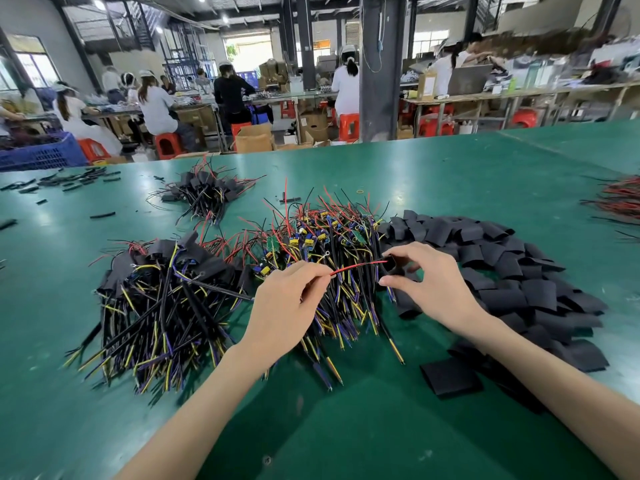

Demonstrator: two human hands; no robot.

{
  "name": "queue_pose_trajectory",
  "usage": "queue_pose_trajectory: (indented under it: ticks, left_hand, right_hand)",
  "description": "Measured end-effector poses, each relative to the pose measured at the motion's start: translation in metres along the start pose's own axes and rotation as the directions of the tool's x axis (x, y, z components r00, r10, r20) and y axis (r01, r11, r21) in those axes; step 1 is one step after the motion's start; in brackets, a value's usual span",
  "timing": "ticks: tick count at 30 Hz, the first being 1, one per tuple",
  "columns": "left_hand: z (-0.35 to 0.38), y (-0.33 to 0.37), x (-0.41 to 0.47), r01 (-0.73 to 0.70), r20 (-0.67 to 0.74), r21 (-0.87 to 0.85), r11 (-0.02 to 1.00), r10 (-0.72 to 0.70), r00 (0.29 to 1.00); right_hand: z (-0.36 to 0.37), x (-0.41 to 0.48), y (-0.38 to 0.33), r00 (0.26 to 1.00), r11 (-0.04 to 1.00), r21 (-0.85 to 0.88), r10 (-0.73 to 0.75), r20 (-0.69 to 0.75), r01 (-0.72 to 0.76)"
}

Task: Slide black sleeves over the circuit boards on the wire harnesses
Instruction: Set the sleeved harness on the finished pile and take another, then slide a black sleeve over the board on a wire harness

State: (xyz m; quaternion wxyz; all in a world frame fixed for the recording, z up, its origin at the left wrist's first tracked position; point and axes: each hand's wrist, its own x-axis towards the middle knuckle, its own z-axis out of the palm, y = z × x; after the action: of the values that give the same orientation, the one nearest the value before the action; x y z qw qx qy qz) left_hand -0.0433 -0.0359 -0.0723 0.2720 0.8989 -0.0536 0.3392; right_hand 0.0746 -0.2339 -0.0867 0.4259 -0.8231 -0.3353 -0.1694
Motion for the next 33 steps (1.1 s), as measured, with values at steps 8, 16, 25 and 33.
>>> queue_pose_trajectory:
  ticks: [8, 16, 25, 33]
  left_hand:
    - [-0.002, 0.000, 0.000, -0.051, 0.015, 0.111, 0.993, 0.050, 0.999]
    - [0.000, -0.004, 0.000, -0.113, 0.037, 0.198, 0.974, 0.107, 0.994]
    - [0.002, -0.005, 0.001, -0.224, 0.041, 0.297, 0.928, 0.222, 0.974]
    - [0.006, 0.011, -0.008, -0.077, 0.176, -0.053, 0.996, 0.086, 0.981]
  right_hand:
    - [-0.002, 0.000, -0.005, 1.000, 1.000, 0.007, -0.004, -0.021, 0.004]
    - [-0.003, -0.001, -0.009, 0.999, 0.998, 0.055, 0.020, -0.029, -0.018]
    - [-0.002, -0.006, -0.014, 0.958, 0.925, -0.261, -0.285, 0.004, 0.276]
    - [0.014, -0.019, -0.042, 0.879, 0.820, -0.337, -0.474, 0.054, 0.463]
